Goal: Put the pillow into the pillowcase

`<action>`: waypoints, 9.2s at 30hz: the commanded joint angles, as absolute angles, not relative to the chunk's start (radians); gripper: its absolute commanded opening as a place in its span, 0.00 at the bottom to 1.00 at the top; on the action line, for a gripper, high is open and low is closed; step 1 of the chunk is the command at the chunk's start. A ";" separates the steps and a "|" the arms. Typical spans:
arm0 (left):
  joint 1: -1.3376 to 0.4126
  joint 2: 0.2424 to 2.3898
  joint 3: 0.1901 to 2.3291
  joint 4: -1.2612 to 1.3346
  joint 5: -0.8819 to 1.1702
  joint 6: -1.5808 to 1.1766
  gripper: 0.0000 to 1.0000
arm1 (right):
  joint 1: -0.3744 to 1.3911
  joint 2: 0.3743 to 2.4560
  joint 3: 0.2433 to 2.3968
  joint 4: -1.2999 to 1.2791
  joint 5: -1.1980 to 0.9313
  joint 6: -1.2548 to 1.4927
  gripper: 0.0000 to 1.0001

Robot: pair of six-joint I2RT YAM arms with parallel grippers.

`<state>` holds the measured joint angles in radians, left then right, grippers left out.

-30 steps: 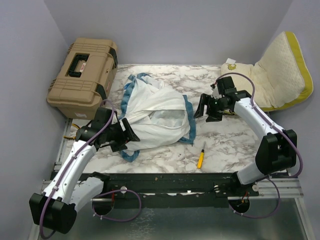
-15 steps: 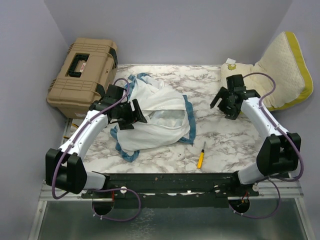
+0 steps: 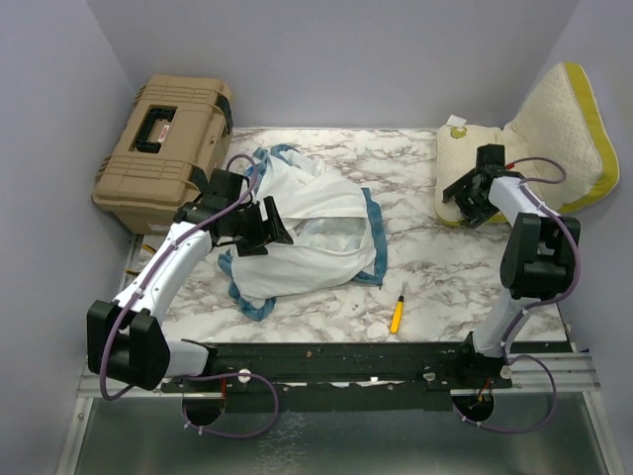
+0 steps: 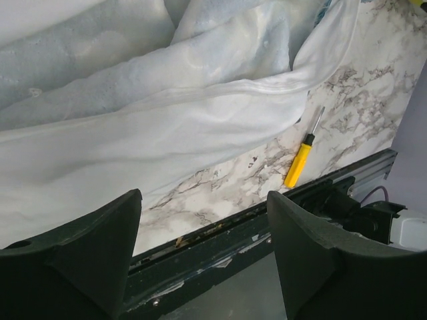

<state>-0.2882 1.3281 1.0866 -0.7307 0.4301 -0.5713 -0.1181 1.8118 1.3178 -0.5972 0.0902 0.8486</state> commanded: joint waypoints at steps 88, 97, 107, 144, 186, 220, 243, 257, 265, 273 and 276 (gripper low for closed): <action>-0.519 1.540 1.392 -0.628 0.154 -0.378 0.80 | 0.168 1.581 1.395 -0.179 -0.478 0.417 0.77; -0.483 1.276 1.195 -0.592 0.085 -0.483 0.97 | 0.169 1.792 1.551 -0.201 -0.626 0.298 0.77; -0.472 1.152 1.054 -0.592 0.115 -0.542 0.98 | 0.186 2.108 1.838 -0.357 -0.729 0.207 0.88; -0.567 1.349 1.062 -0.433 0.209 -0.670 0.90 | 0.301 1.820 1.494 -0.412 -0.292 0.314 0.61; -0.838 1.586 1.071 -0.318 0.073 -0.814 0.62 | 0.254 1.742 1.701 -0.676 -0.525 0.229 0.00; -0.752 1.862 1.538 -0.578 -0.065 -0.006 0.89 | 0.255 1.002 1.242 -0.590 0.293 0.291 0.00; -0.764 2.130 1.917 -0.592 -0.383 -0.062 0.22 | 0.255 0.932 1.257 -0.624 0.230 0.250 0.00; -0.564 1.985 1.929 -0.636 -0.162 -0.256 0.38 | 0.255 1.068 1.325 -0.561 0.105 0.256 0.00; -0.454 1.837 1.599 -0.775 -0.236 -0.234 0.76 | 0.254 1.093 1.296 -0.548 0.050 0.290 0.00; -0.390 1.620 1.198 -0.807 0.007 -0.291 0.80 | 0.254 1.157 1.329 -0.541 0.017 0.309 0.00; -0.396 1.561 1.027 -0.773 0.151 -0.405 0.73 | 0.255 1.188 1.369 -0.532 0.040 0.302 0.00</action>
